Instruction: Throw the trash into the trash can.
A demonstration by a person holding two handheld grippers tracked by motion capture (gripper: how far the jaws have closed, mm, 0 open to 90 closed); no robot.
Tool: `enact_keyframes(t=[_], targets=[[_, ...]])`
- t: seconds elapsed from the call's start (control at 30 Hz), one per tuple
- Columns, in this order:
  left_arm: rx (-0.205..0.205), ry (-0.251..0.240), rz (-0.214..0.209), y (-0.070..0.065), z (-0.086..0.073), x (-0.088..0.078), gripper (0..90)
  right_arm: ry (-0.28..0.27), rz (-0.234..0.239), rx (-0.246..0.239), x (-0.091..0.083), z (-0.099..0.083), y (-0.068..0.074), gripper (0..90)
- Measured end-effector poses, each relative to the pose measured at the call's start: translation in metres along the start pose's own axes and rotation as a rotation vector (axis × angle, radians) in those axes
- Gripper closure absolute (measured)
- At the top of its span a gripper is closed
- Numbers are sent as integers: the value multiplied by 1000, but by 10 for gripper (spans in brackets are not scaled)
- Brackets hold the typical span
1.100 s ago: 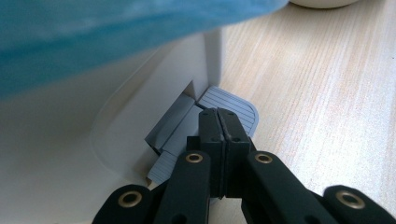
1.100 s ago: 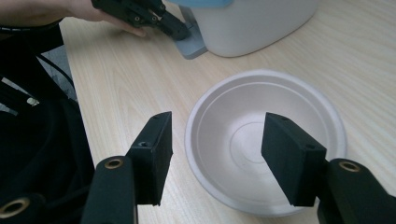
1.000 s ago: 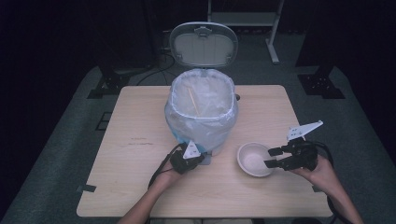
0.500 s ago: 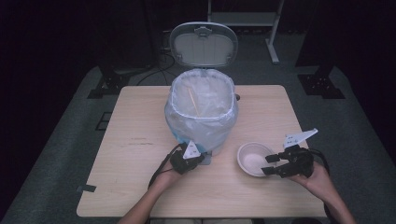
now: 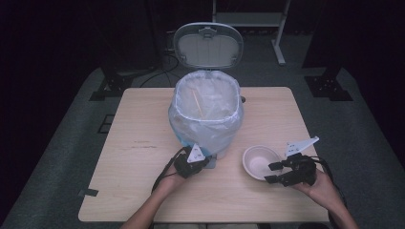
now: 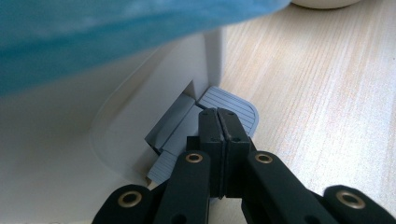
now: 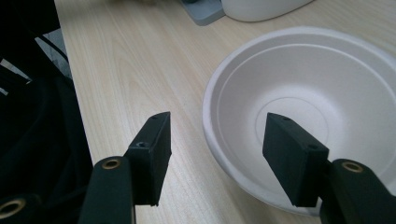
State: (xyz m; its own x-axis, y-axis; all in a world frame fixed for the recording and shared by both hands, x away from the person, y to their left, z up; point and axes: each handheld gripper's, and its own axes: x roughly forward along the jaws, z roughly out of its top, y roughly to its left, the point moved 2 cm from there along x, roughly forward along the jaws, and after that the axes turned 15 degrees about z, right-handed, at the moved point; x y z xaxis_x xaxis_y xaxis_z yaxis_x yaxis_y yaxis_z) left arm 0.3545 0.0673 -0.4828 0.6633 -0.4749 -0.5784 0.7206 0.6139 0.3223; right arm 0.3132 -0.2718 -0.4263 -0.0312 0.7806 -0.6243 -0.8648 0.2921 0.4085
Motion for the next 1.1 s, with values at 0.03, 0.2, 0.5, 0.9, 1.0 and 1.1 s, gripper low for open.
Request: enact_keyframes(t=[0.03, 0.2, 0.5, 0.9, 1.0, 1.1], targets=[[-8, 1, -2, -1, 0, 0, 900, 1, -1, 0, 1, 0, 0, 401], [-7, 4, -3, 0, 0, 0, 900, 17, -6, -7, 8, -1, 0, 400], [-6, 3, -4, 0, 0, 0, 899, 36, -12, -17, 16, 0, 0, 390], [-9, 4, -8, 0, 0, 0, 898, 79, -29, -38, 30, 1, -1, 388], [-10, 4, -7, 0, 0, 0, 897, 89, -29, -37, 35, 1, -2, 388], [-9, 4, -8, 0, 0, 0, 897, 107, -34, -43, 39, 1, -4, 388]])
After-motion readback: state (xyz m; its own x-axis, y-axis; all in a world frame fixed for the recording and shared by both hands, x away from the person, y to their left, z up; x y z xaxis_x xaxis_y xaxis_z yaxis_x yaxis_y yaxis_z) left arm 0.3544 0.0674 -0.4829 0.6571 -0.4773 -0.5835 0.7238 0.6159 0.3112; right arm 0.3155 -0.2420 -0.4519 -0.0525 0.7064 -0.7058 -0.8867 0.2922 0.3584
